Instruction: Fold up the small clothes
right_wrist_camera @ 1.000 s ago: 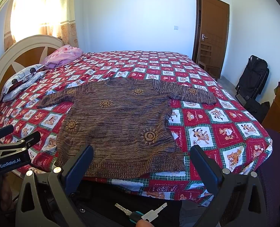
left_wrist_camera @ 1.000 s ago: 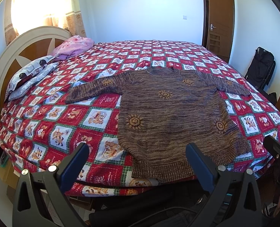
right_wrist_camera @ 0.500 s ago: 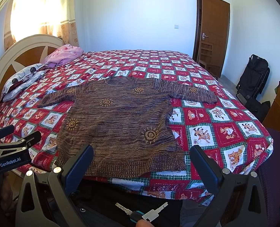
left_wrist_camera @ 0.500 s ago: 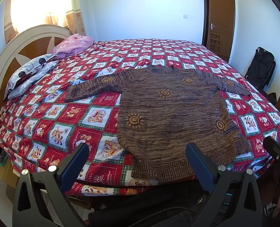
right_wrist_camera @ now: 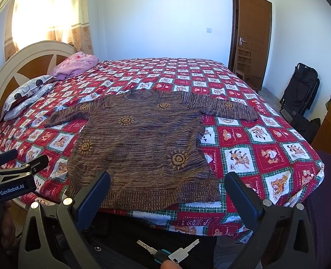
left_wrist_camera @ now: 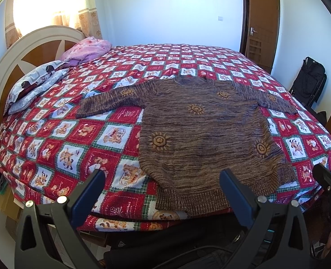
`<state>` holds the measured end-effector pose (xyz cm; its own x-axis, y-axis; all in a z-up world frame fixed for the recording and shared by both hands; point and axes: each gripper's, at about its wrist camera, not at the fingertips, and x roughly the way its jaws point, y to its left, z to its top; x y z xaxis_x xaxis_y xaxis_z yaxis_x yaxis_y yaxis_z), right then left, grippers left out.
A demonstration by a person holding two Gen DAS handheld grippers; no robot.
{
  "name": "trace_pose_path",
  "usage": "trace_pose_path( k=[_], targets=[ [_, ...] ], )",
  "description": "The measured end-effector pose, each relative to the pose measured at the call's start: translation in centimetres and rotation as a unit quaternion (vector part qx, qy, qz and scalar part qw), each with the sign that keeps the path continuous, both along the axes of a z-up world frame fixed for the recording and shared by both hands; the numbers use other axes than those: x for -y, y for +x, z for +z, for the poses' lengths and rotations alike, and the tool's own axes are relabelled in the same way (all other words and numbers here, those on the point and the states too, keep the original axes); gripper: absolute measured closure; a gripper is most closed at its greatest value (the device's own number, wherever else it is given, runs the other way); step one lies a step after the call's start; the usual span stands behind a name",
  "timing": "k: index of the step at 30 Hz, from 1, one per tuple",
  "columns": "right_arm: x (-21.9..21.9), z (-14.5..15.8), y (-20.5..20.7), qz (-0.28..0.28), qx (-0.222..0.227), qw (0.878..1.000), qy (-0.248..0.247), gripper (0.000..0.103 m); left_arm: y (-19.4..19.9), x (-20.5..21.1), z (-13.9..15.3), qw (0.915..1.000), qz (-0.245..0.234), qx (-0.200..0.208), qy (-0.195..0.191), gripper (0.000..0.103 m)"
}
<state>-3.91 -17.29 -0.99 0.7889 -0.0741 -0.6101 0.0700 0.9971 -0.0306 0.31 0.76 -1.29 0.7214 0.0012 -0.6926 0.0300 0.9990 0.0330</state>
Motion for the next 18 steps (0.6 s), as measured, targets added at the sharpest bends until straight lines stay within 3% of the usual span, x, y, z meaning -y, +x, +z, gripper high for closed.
trace_pose_path(
  k=[14, 18],
  targets=[
    [-0.5, -0.9, 0.3, 0.008, -0.014, 1.000, 0.008, 0.001, 0.9, -0.4, -0.8, 0.9997, 0.003, -0.019, -0.013, 0.000],
    [0.4, -1.5, 1.4, 0.019, -0.027, 0.999, 0.032, 0.001, 1.8, -0.6, -1.4, 0.9991, 0.002, -0.035, -0.022, 0.000]
  ],
)
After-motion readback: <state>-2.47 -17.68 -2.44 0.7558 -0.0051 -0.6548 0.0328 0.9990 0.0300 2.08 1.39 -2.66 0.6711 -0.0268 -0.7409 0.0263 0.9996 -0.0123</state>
